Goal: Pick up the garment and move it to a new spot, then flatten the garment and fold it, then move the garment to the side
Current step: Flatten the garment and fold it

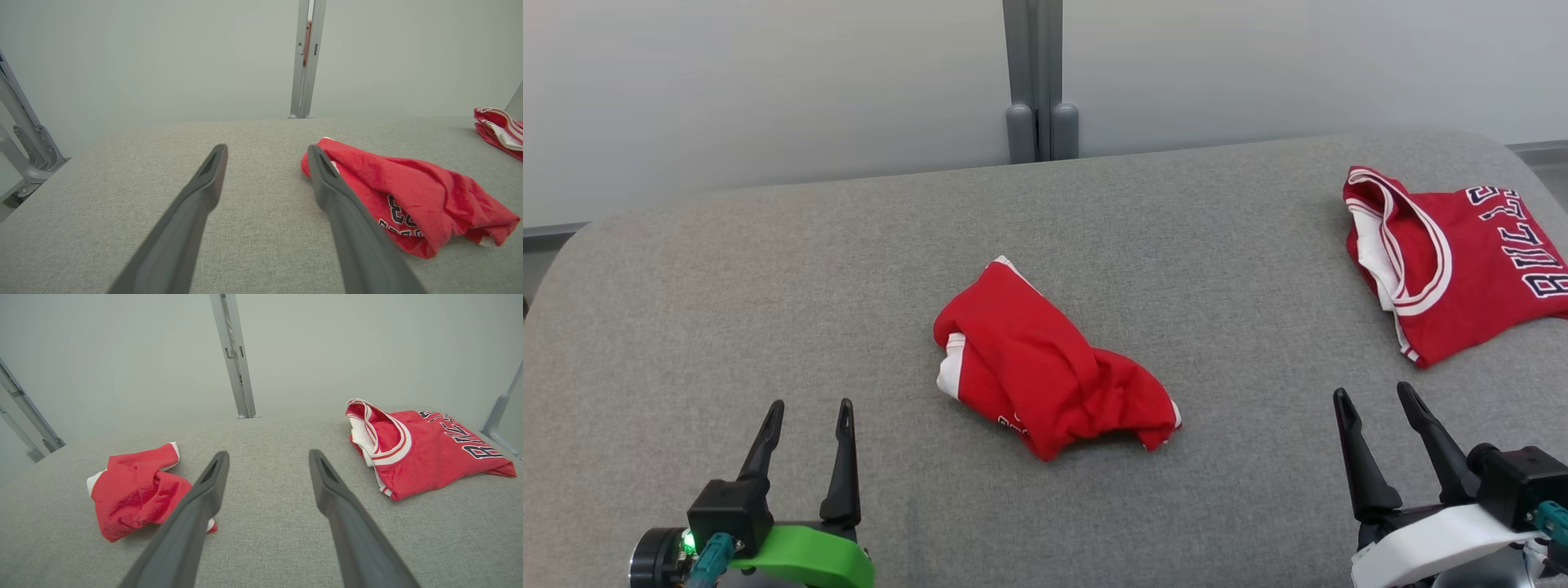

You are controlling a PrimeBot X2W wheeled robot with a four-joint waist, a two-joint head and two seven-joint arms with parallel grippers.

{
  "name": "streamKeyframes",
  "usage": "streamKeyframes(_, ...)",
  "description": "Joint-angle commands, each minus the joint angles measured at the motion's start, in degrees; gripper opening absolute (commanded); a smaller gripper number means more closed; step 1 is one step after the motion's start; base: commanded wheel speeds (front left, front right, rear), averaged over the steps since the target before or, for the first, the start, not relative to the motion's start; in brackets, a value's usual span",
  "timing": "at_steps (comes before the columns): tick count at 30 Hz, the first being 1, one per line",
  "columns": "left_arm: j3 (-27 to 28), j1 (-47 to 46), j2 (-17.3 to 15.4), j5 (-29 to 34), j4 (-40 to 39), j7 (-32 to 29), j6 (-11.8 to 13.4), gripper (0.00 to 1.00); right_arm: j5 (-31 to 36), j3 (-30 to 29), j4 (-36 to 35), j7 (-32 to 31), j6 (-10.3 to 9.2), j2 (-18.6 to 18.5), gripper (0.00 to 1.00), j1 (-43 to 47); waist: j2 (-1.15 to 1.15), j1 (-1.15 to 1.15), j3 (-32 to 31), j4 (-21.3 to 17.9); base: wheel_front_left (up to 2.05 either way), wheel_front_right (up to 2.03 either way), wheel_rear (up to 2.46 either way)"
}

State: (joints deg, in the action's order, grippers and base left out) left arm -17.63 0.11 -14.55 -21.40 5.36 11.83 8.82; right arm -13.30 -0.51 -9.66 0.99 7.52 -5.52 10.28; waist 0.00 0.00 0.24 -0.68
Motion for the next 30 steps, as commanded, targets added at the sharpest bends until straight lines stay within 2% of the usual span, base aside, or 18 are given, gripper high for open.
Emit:
streamKeyframes(1, 0.09, 0.8, -0.51, -0.48, -0.13, 0.17, 0.2, 1.0, 0.37, -0.15, -0.23, -0.11, -0.07, 0.07, 1.0, 0.08, 0.0, 0.0, 0.01, 0.03, 0.0, 0.0, 0.0)
streamKeyframes(10, -0.56, -0.61, -0.44, -0.02, -0.91, 0.13, 0.43, 1.0, 0.3, -0.66, 0.33, 0.13, -0.07, -0.13, 1.0, -0.5, 0.0, 0.0, 0.65, 0.95, 0.0, 0.0, 0.0)
streamKeyframes(17, -1.41, -5.05, -0.08, 1.26, -2.15, 0.72, -0.13, 1.0, -0.79, 0.49, 3.97, -0.31, -0.07, -1.92, 1.0, -4.0, 0.0, 0.0, 5.78, 3.54, 0.0, 0.0, 0.0)
streamKeyframes(23, -2.21, -9.34, 1.11, 2.53, -1.92, 1.7, -0.46, 1.0, -2.89, 7.24, 11.9, 0.22, -0.07, -2.73, 1.0, -11.07, 0.0, 0.0, 11.39, 6.1, 0.0, 0.0, 0.0)
streamKeyframes(30, -2.3, -12.2, 2.52, 2.8, -0.53, 2.63, -0.48, 1.0, -6.33, 15.61, 21.87, 0.31, -0.07, -2.51, 1.0, -18.48, 0.0, 0.0, 14.45, 7.49, 0.0, 0.0, 0.0)
